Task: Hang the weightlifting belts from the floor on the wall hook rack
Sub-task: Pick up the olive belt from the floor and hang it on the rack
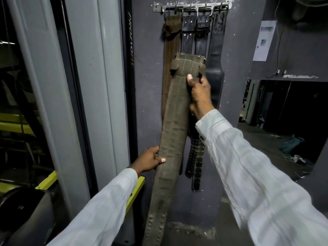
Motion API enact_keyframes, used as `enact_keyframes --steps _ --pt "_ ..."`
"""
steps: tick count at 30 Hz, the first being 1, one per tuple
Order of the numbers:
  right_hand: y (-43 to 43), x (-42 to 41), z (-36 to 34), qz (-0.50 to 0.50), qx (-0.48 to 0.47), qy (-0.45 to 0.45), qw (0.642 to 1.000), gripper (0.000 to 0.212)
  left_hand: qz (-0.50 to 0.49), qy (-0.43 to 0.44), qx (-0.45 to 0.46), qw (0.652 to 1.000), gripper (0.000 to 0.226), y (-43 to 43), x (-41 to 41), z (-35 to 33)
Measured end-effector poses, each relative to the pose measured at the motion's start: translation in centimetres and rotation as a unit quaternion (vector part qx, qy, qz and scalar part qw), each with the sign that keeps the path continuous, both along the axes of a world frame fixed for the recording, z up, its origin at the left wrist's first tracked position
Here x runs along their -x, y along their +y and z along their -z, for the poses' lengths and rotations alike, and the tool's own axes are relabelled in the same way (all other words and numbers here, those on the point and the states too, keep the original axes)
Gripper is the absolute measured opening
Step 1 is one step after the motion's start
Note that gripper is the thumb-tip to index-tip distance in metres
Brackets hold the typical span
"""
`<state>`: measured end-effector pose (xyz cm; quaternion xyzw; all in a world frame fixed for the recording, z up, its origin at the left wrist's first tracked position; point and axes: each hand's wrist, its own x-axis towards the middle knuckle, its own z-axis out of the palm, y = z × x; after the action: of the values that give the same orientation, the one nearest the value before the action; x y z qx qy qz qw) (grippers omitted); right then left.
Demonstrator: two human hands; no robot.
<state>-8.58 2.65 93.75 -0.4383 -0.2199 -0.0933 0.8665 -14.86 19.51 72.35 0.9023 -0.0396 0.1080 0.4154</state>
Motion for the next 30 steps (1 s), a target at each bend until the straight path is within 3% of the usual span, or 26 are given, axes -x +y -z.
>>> enact_keyframes --steps 2,4,7,13,18,21,26,30 --pt "-0.3 0.0 0.2 -0.007 0.004 -0.007 1.0 0.024 0.015 0.02 0.038 0.999 0.026 -0.2 0.1 -0.6" --pt "-0.6 0.0 0.3 -0.015 0.011 -0.025 1.0 0.029 0.05 0.011 0.136 0.989 0.02 -1.2 0.8 -2.7" --pt "-0.7 0.3 0.9 -0.02 0.044 -0.039 0.998 0.031 0.06 -0.058 0.272 0.959 0.013 -3.3 1.5 -7.8" --pt "-0.3 1.6 2.7 -0.087 0.096 -0.061 0.99 0.031 -0.001 -0.187 0.41 0.893 0.019 -5.2 0.7 -17.1" --pt "-2.1 1.6 1.4 -0.063 0.19 -0.098 0.975 0.033 -0.07 -0.247 0.338 0.905 0.026 -4.3 0.1 -18.2" --pt "-4.1 1.7 -0.5 -0.051 0.266 -0.083 0.959 0.009 -0.05 -0.245 0.326 0.912 0.022 -5.0 0.2 -18.3" --pt "-6.9 1.5 -2.0 -0.052 0.375 -0.108 0.919 0.016 -0.051 -0.231 0.312 0.92 0.006 -6.0 0.1 -19.8" --pt "-8.0 1.0 -1.2 -0.046 0.382 -0.104 0.917 0.019 -0.049 -0.186 0.307 0.932 0.012 -6.8 -0.3 -20.9"
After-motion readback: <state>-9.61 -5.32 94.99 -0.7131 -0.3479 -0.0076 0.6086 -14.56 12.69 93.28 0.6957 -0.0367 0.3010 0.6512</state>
